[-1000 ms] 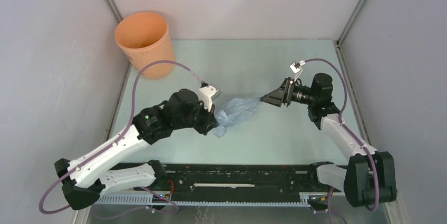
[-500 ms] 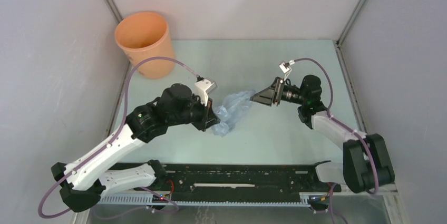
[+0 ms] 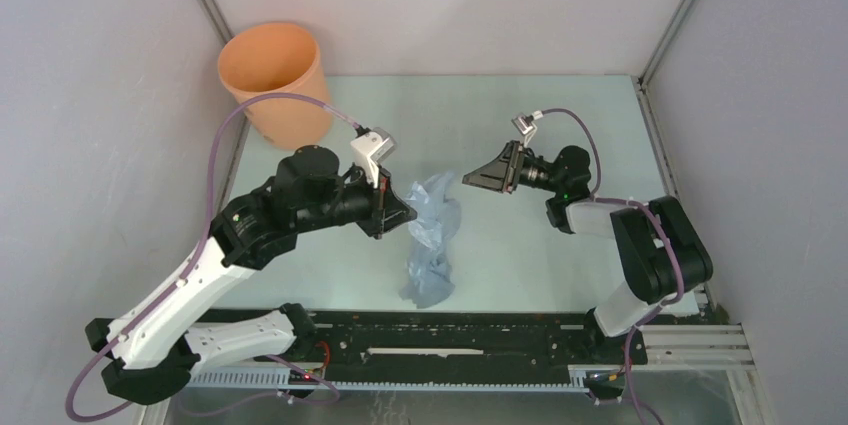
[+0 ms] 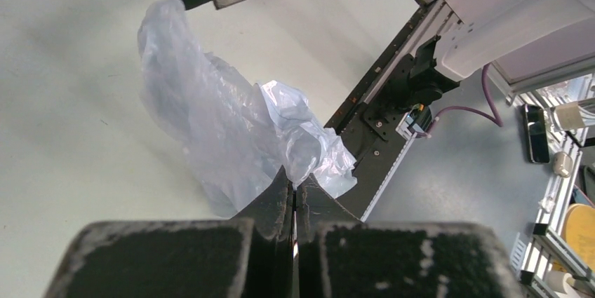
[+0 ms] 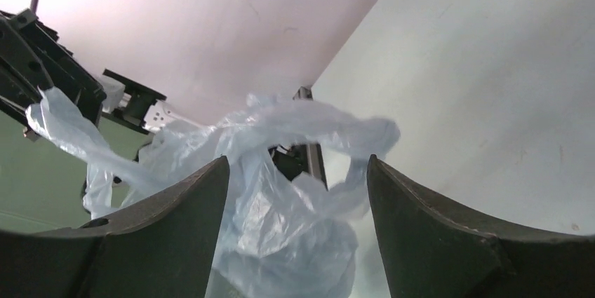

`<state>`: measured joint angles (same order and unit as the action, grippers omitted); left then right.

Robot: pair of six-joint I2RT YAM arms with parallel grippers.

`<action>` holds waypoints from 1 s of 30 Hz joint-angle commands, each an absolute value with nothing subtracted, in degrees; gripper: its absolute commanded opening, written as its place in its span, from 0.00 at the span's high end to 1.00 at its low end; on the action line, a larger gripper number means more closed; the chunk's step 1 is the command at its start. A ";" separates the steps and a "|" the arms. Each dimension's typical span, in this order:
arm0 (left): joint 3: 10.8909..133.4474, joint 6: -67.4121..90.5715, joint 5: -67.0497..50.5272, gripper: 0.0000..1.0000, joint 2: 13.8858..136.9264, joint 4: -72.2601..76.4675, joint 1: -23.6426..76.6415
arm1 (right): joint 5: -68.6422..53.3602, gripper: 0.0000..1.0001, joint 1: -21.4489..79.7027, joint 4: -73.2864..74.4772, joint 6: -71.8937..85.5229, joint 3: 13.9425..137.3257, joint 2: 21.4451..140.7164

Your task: Put the trash bags into the trash bin

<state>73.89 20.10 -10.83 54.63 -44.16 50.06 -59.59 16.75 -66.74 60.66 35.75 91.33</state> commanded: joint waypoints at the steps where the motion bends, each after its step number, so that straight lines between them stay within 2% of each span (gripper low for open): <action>1: 76.67 21.55 -11.91 1.00 53.94 -45.04 49.66 | -56.83 0.19 19.64 -69.68 63.31 40.65 93.50; 4: 76.86 21.86 -10.95 1.00 53.29 -45.43 49.67 | -52.00 0.20 17.48 -57.05 56.43 39.14 91.55; 7: 76.64 22.34 -10.47 1.00 52.46 -45.43 49.68 | -52.91 0.18 17.30 -48.14 48.64 39.02 90.64; 10: 76.83 22.19 -10.56 1.00 52.45 -45.49 49.58 | -56.82 0.18 19.45 -52.07 50.72 38.69 93.45; 17: 78.66 21.55 -12.40 1.00 54.75 -45.18 49.58 | -50.96 0.15 26.87 -56.27 55.37 40.25 98.21; 22: 80.37 20.62 -13.42 1.00 56.78 -45.26 49.62 | -49.53 0.16 29.67 -73.37 71.29 41.89 105.53; 26: 79.71 20.56 -13.20 1.00 56.59 -45.10 49.57 | -47.36 0.17 30.36 -75.98 77.37 42.08 104.23; 30: 78.01 20.88 -12.15 1.00 55.23 -44.18 49.49 | -47.07 0.18 28.58 -71.16 79.23 40.19 98.66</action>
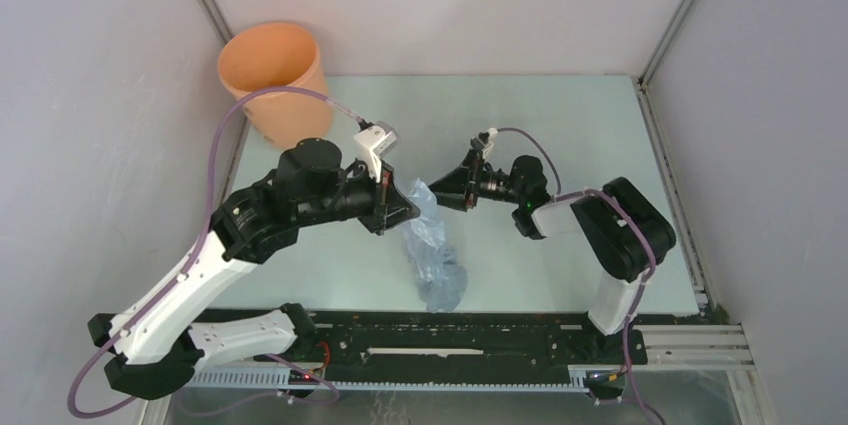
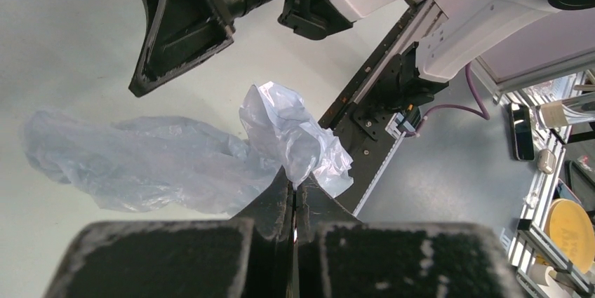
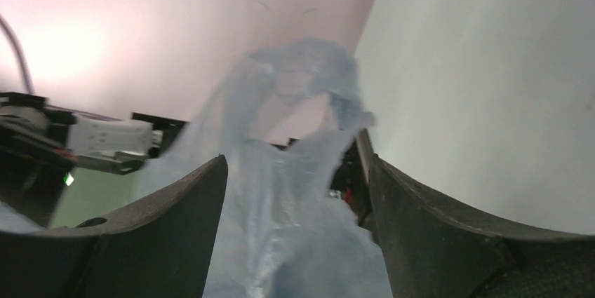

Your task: Put the trash bags into the trash bin

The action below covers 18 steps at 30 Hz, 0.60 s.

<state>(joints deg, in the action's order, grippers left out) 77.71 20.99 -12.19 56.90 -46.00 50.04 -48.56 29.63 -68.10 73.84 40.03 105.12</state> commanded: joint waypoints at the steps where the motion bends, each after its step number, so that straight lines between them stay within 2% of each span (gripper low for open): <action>1: 77.57 21.18 -12.18 1.00 54.90 -43.72 49.51 | -47.41 0.18 28.53 -68.97 78.93 40.17 97.07; 13: 77.20 22.67 -14.49 1.00 55.84 -40.70 49.43 | -46.53 0.18 33.30 -65.79 75.87 40.07 99.24; 18: 75.95 23.13 -14.13 1.00 56.43 -39.23 49.42 | -47.72 0.31 35.26 -73.43 83.14 43.23 103.21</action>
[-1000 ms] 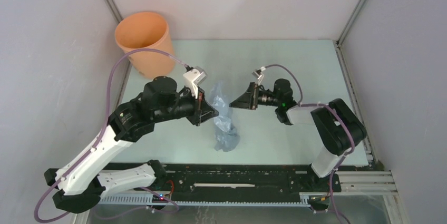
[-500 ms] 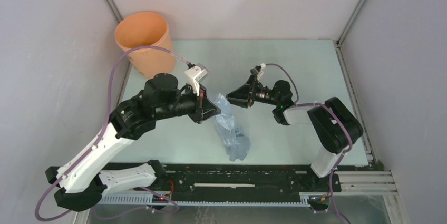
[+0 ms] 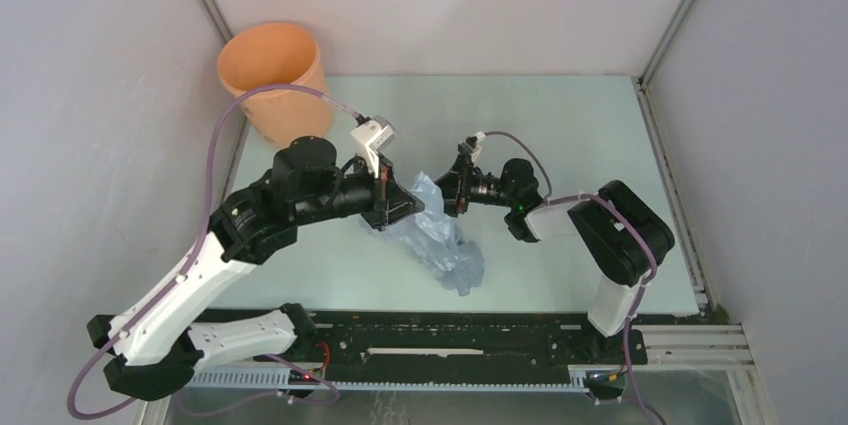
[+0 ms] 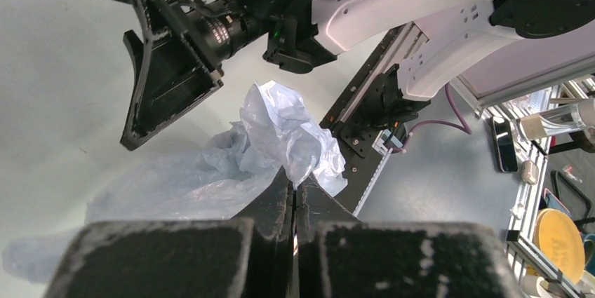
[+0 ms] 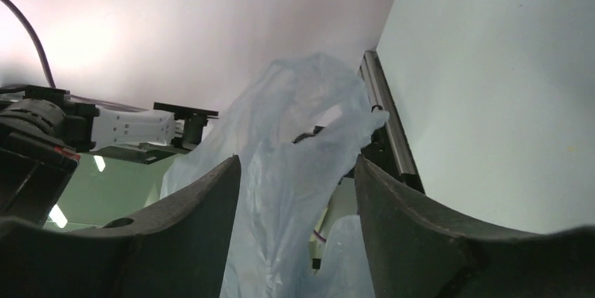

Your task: Put the trash bags into the trash bin

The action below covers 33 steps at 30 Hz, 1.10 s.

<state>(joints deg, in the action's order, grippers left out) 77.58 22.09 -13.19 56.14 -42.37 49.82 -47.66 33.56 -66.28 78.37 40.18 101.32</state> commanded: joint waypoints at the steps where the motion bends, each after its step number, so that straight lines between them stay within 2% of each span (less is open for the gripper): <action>1: 75.75 23.25 -13.50 1.00 56.48 -39.13 49.44 | -47.88 0.37 35.32 -73.36 83.04 43.24 103.24; 5: 75.79 26.78 -2.34 1.00 57.13 -40.77 48.56 | -46.45 0.67 33.62 -62.79 76.93 43.31 99.35; 6: 76.12 28.92 1.64 1.00 57.39 -41.34 47.62 | -45.04 0.68 31.51 -53.76 73.89 44.14 96.86; 7: 76.26 31.02 4.74 1.00 57.54 -41.54 46.33 | -43.08 0.64 29.55 -37.12 68.76 45.89 94.44; 10: 76.19 39.04 11.26 1.00 57.70 -41.44 41.64 | -32.94 0.38 25.51 2.26 47.69 58.14 89.83; 11: 75.79 41.44 10.71 1.00 57.86 -40.61 39.55 | -30.68 0.34 24.39 11.90 42.51 62.79 89.72; 14: 75.33 46.52 5.72 1.00 60.22 -34.10 34.05 | -28.24 0.33 19.32 28.71 35.76 73.25 89.66; 18: 76.84 52.70 -3.05 1.00 66.14 -21.11 30.38 | -23.89 0.32 15.85 42.71 31.16 80.36 87.36; 23: 76.33 55.70 -4.92 1.00 69.35 -6.51 32.16 | -23.41 0.32 15.81 47.95 31.63 79.65 81.78; 29: 51.34 64.54 2.01 1.00 64.47 8.62 35.94 | -23.38 0.31 15.57 48.00 32.99 74.03 76.19; 33: 37.01 71.84 0.62 0.99 68.72 19.12 38.46 | -23.31 0.31 14.10 49.29 33.11 68.68 73.92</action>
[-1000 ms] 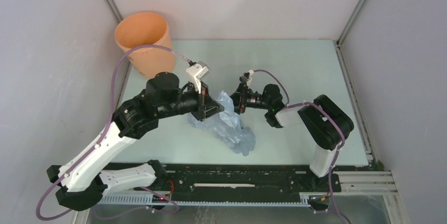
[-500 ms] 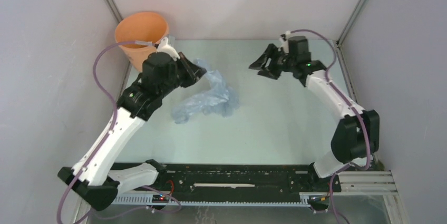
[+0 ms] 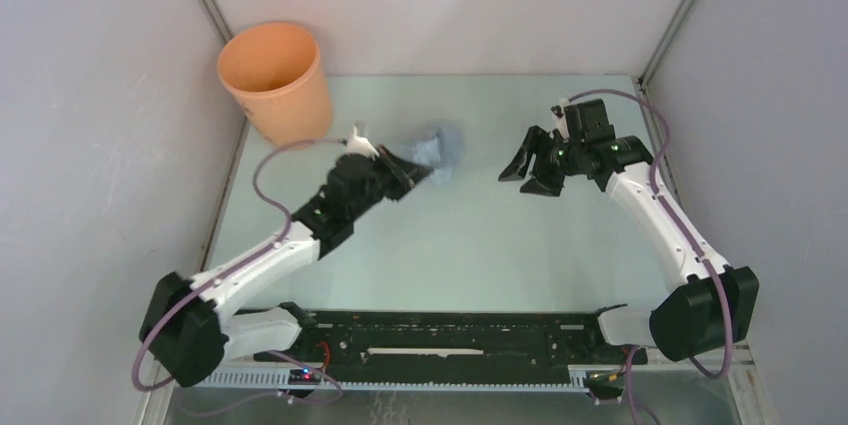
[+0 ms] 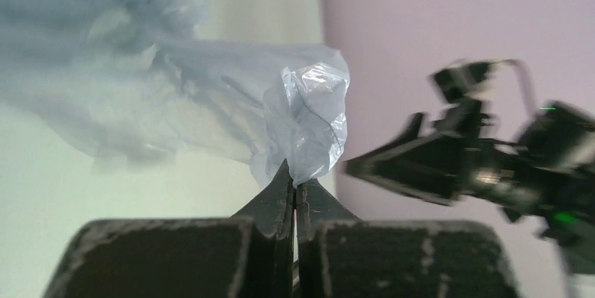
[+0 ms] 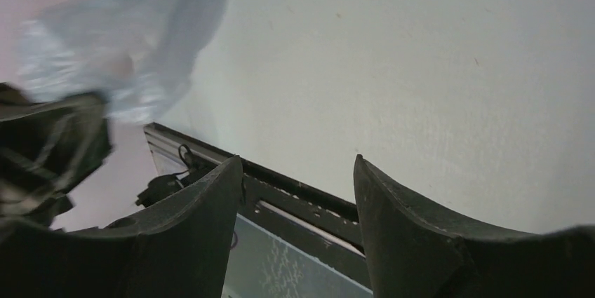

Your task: Put the trash bags into the trash bin

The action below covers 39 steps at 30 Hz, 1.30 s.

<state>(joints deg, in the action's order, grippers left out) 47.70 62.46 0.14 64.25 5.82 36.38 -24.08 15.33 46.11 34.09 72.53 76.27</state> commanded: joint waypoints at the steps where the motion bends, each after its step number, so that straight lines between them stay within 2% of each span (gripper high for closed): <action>1: 36.14 72.14 -1.69 0.96 70.61 20.03 39.01 | -23.58 0.31 13.80 49.07 33.22 67.14 73.08; 6: 40.45 66.26 -8.20 0.73 76.42 16.96 43.47 | -25.28 0.29 11.84 44.37 34.12 58.99 67.99; 12: 44.77 50.76 -11.05 0.20 70.11 -1.90 46.44 | -26.45 0.28 12.49 41.71 34.47 57.96 71.56; 16: 46.14 41.28 -13.32 0.01 62.33 -13.54 46.05 | -27.97 0.27 17.05 36.04 37.63 58.01 75.57; 18: 48.69 35.28 -13.21 0.00 60.60 -22.20 46.00 | -27.92 0.26 19.50 32.10 40.77 58.01 77.20; 21: 51.21 32.00 -6.57 0.00 56.74 -32.21 45.33 | -24.37 0.25 23.47 29.75 43.82 58.67 78.76; 28: 50.51 39.32 -1.25 0.00 45.91 -34.93 30.60 | -6.74 0.19 35.96 32.90 43.58 65.86 81.60; 29: 50.59 40.66 -0.39 0.00 45.85 -35.16 28.60 | -4.03 0.16 37.99 33.76 44.34 66.88 82.74; 32: 50.21 44.25 1.22 0.00 47.85 -34.06 22.59 | 0.85 0.17 41.87 34.71 47.96 70.32 88.89; 37: 47.24 46.61 -9.50 0.02 56.58 -23.79 13.91 | 5.25 0.16 49.00 30.32 48.58 74.94 97.59; 39: 47.59 45.45 -10.68 0.01 60.98 -22.20 12.67 | 10.28 0.16 51.28 33.70 49.80 78.23 101.33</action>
